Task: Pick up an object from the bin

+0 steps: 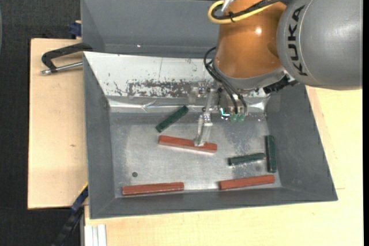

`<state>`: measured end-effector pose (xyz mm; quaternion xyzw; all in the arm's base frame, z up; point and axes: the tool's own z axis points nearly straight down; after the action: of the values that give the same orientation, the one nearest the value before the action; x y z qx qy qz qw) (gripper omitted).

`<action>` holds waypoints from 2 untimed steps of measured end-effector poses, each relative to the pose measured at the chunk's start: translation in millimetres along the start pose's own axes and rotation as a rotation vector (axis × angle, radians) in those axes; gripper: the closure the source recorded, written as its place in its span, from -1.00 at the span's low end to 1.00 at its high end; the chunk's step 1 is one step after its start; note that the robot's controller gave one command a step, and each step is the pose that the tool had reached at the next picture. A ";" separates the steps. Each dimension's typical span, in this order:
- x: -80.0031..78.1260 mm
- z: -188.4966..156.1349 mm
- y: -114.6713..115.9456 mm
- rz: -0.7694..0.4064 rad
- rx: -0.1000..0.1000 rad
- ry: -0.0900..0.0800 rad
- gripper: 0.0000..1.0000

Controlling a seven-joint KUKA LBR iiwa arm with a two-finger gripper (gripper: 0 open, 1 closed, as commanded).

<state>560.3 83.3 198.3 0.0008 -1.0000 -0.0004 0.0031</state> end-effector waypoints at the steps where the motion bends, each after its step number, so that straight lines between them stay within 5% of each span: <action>1: -1.7 -4.1 -0.4 0.001 -0.001 -0.008 -1.00; 2: 13.7 49.6 -0.4 -0.036 -0.001 -0.013 -1.00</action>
Offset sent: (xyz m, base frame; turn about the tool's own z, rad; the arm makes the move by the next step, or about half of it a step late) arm -0.0397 -0.0009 -0.1283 -0.0878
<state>546.4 82.9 148.9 0.0187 -0.9998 -0.0009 -0.0037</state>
